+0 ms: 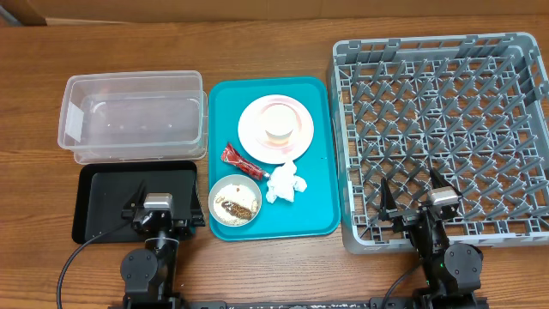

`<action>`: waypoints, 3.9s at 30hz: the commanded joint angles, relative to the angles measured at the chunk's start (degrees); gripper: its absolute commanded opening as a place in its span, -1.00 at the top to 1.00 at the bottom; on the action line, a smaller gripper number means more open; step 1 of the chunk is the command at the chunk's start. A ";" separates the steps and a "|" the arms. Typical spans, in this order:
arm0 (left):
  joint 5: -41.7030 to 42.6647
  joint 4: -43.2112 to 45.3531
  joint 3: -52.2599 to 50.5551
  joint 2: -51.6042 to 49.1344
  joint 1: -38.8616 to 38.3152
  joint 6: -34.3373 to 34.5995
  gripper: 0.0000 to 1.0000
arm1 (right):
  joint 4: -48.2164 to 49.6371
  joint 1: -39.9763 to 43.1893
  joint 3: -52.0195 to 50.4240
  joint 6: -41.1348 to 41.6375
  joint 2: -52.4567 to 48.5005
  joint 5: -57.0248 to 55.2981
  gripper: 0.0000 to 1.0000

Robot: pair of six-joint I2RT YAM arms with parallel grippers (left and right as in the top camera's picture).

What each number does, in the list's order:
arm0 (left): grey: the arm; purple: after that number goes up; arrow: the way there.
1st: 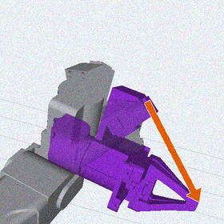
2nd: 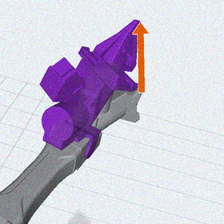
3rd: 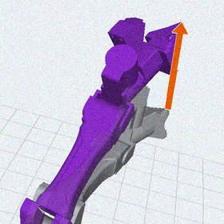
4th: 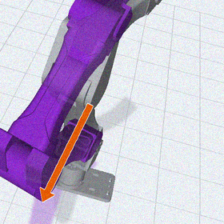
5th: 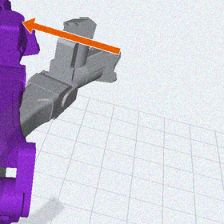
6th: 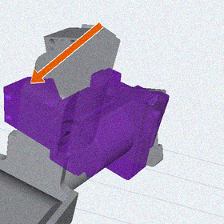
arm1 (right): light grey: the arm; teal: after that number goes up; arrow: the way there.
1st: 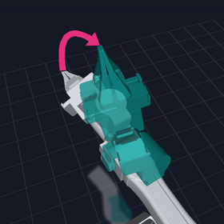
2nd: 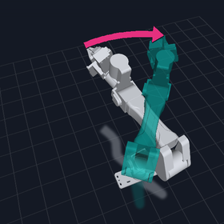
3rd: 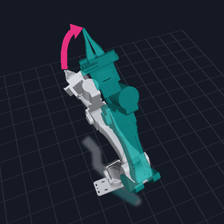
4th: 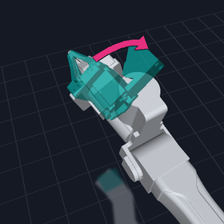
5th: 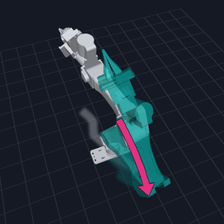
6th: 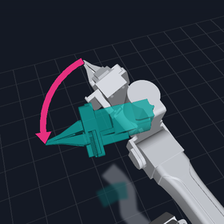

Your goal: Sort waste into correct bins and load items into the dishwasher

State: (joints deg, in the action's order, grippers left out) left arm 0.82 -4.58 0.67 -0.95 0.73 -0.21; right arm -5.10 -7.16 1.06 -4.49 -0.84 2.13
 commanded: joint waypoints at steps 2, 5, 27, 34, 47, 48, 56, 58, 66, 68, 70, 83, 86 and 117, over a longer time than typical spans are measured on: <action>0.07 0.13 -0.39 0.63 -0.39 -0.92 -1.00 | 0.46 0.15 -0.59 -0.04 0.66 0.11 -1.00; 0.07 0.13 -0.39 0.63 -0.39 -0.92 -1.00 | 0.46 0.15 -0.59 -0.04 0.66 0.11 -1.00; 0.07 0.13 -0.39 0.63 -0.39 -0.92 -1.00 | 0.46 0.15 -0.59 -0.04 0.66 0.11 -1.00; 0.07 0.13 -0.39 0.63 -0.39 -0.92 -1.00 | 0.46 0.15 -0.59 -0.04 0.66 0.11 -1.00; 0.07 0.13 -0.39 0.63 -0.39 -0.92 -1.00 | 0.46 0.15 -0.59 -0.04 0.66 0.11 -1.00; 0.07 0.13 -0.39 0.63 -0.39 -0.92 -1.00 | 0.46 0.15 -0.59 -0.04 0.66 0.11 -0.99; 0.07 0.13 -0.39 0.63 -0.39 -0.92 -1.00 | 0.46 0.15 -0.59 -0.02 0.66 0.11 -1.00; 0.07 0.13 -0.39 0.63 -0.39 -0.92 -1.00 | 0.46 0.15 -0.59 -0.04 0.66 0.11 -1.00; -1.25 0.37 -0.39 0.63 -0.37 -1.11 -1.00 | 0.46 0.15 -0.59 -0.04 0.66 0.11 -1.00; -0.94 0.28 -0.39 0.63 -0.37 -0.94 -1.00 | 0.46 0.15 -0.59 -0.04 0.66 0.11 -0.99; 3.45 1.77 -0.33 0.63 -0.39 0.76 -0.99 | 0.46 0.15 -0.59 -0.04 0.66 0.11 -1.00; 12.83 -15.82 31.36 -10.34 -0.39 8.35 -1.00 | 0.46 0.15 -0.59 -0.04 0.66 0.11 -0.99; 16.72 -26.05 45.33 -21.59 -0.39 8.02 -1.00 | 0.46 0.15 -0.59 -0.04 0.66 0.11 -1.00; 12.09 -72.70 91.65 -93.35 -14.58 23.52 0.92 | 0.46 0.15 -0.59 -0.04 0.66 0.11 -1.00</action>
State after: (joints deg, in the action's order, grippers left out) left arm 19.20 -78.67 94.24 -93.03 -10.81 18.65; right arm -5.08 -7.16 1.06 -4.51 -0.84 2.13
